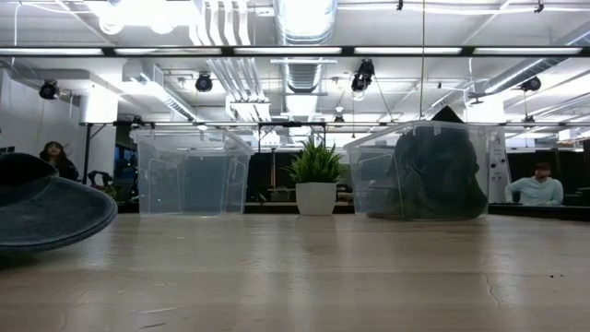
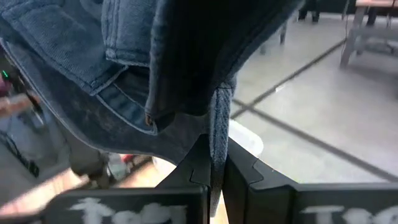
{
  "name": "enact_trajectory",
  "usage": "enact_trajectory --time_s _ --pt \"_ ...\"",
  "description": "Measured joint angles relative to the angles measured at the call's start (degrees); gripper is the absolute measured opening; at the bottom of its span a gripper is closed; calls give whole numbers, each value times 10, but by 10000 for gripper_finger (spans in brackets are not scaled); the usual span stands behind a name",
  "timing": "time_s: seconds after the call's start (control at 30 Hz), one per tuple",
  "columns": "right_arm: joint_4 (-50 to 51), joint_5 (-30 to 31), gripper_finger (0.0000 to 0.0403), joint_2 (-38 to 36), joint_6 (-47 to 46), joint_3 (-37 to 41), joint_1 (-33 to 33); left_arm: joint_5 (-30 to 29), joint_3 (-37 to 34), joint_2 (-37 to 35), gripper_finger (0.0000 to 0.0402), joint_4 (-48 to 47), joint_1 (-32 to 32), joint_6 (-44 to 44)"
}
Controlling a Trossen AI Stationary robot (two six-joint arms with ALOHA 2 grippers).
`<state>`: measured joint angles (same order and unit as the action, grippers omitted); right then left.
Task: Pick & Place hat
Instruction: Put the right blue cap into the left transparent bin
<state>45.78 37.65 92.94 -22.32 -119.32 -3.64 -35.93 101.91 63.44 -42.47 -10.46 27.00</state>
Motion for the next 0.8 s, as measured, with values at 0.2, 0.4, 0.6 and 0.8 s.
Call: enact_trajectory --time_s 0.2,0.4,0.6,0.8 --pt "-68 32 8 -6 45 -6 1 -26 -16 19 170 -23 0 -2" --pt "-124 48 8 -1 92 -5 1 -43 -32 44 170 -19 0 -42" --pt "-128 45 8 9 95 -2 5 -61 -38 74 170 1 0 -93" --pt "-112 43 8 12 77 -2 4 -77 -37 77 170 24 -1 -122"
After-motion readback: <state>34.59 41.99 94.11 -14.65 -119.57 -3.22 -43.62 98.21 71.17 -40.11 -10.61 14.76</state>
